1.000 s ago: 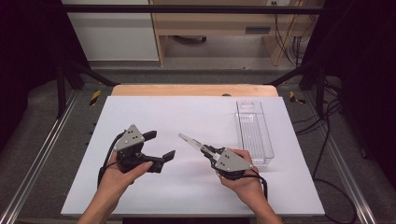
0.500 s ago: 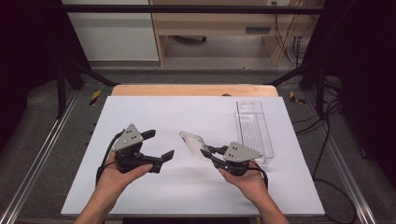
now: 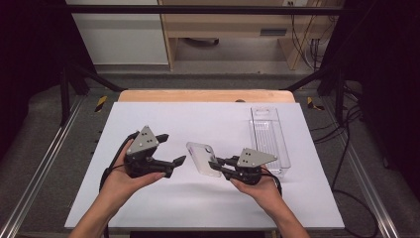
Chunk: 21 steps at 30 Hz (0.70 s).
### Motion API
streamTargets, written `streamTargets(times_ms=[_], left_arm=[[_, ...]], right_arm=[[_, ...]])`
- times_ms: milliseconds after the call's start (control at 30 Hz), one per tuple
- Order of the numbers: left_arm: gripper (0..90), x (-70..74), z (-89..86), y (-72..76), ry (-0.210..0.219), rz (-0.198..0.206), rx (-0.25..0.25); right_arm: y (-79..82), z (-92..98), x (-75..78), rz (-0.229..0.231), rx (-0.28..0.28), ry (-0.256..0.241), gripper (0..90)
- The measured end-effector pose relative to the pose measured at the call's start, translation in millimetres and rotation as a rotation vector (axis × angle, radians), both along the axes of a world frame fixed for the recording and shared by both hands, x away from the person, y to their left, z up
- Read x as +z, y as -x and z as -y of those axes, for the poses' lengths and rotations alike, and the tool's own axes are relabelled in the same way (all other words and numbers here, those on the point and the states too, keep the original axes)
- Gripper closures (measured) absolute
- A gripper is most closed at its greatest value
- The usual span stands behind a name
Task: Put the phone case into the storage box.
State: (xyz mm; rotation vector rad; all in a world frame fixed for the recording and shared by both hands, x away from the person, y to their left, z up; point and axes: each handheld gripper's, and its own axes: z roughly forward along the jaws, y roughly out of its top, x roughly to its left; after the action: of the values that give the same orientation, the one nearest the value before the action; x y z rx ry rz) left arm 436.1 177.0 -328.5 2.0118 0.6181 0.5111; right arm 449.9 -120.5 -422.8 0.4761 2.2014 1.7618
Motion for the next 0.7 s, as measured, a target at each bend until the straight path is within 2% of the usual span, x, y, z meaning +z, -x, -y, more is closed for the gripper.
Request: streamTargets(times_ms=[67,167,333,467,567,700], left_arm=[[20.3,0.4,1.0,-0.8,-0.005,0.002,-0.008],[25.0,-0.9,2.9,-3.6,-0.007,-0.015,-0.035],[30.8,-1.3,4.9,-7.4,-0.008,-0.021,-0.047],[36.3,-1.6,6.9,-10.1,-0.027,-0.031,-0.071],[38.6,-3.2,7.3,-10.5,-0.026,-0.034,-0.085],[40.3,-6.1,6.4,-11.4,-0.032,-0.039,-0.096]], right_arm=[[-0.7,-0.8,0.3,-0.009,0.007,-0.003,81.3],[-1.1,-2.1,1.1,-0.017,0.016,-0.004,81.3],[0.1,-5.8,2.7,-0.018,0.027,0.005,81.3],[0.2,-9.1,2.9,-0.028,0.047,0.006,81.3],[0.0,-12.1,2.6,-0.037,0.048,0.019,81.3],[0.9,-15.6,2.7,-0.05,0.075,0.003,81.3]])
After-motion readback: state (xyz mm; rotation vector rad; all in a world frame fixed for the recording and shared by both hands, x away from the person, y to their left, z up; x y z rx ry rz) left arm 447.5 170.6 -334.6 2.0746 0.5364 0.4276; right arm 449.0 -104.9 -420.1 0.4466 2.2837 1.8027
